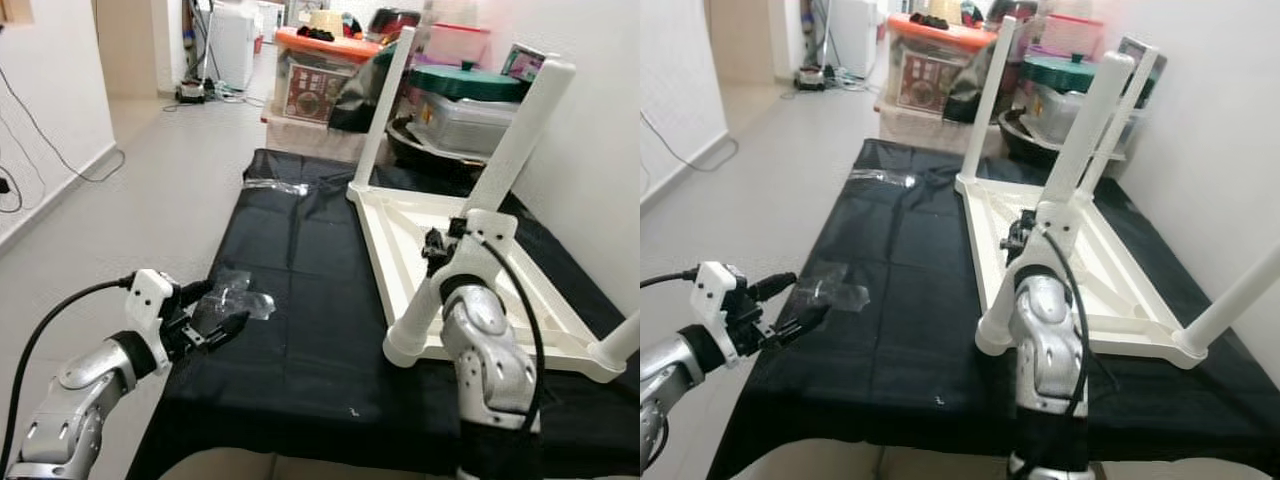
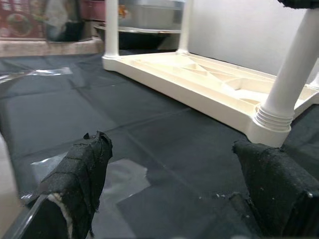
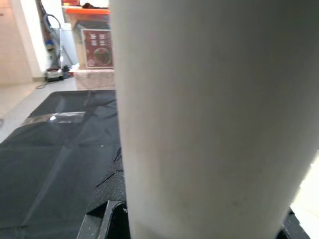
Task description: Building children table
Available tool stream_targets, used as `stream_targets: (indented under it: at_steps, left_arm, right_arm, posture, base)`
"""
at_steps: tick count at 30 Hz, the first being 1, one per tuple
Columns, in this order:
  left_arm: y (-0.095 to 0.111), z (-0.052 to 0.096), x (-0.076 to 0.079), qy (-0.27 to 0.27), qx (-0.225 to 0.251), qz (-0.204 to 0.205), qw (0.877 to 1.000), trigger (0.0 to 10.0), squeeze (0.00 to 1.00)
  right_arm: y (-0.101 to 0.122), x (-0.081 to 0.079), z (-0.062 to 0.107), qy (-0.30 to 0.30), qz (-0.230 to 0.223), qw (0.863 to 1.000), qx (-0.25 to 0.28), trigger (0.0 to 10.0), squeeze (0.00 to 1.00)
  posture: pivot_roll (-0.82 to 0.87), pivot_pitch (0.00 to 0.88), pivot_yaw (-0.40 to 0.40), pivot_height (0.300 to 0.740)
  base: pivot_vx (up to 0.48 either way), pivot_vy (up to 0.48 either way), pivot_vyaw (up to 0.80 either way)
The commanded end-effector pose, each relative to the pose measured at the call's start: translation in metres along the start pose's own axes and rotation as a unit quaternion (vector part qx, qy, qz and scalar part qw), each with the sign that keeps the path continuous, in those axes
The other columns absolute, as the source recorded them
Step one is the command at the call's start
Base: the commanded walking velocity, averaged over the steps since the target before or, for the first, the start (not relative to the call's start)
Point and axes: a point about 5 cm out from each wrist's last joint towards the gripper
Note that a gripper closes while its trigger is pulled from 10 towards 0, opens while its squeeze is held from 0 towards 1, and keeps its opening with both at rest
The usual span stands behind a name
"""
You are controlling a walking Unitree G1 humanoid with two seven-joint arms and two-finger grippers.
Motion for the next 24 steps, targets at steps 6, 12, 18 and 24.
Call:
stream_targets:
  at_steps: [6,12,18,24]
  left_arm:
    - [-0.001,-0.004,0.002,-0.011,-0.006,0.007,1.0,10.0,0.0]
    - [0.0,-0.005,0.002,-0.011,-0.003,0.008,1.0,10.0,0.0]
    - [0.0,-0.006,0.002,-0.011,-0.003,0.008,1.0,10.0,0.0]
    - [0.0,-0.005,0.002,-0.008,-0.002,0.008,1.0,10.0,0.0]
  right_arm:
    - [0.011,-0.017,-0.009,0.203,-0.063,0.976,0.042,10.0,0.0]
    - [0.042,-0.014,-0.001,0.385,-0.027,0.912,0.14,10.0,0.0]
    - [0.042,-0.021,0.014,0.522,0.026,0.838,0.157,10.0,0.0]
    - [0.03,-0.045,0.021,0.577,0.037,0.803,0.144,3.4,0.0]
  posture:
    - [0.1,0.0,-0.149,0.74]
    - [0.1,0.0,-0.153,0.74]
    - [0.11,0.0,-0.162,0.74]
    - [0.13,0.0,-0.172,0.74]
  base:
    - [0.0,0.0,0.0]
    - [0.0,0.0,0.0]
    - [0.0,0.0,0.0]
    - [0.0,0.0,0.0]
Point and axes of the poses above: a point about 5 cm out from each wrist's last joint towards the gripper, its own z axis pointing back from the gripper into the wrist, its own y axis along the axis of the wrist's last joint, x = y × z, and after that the axes turned 15 degrees about z, right-handed
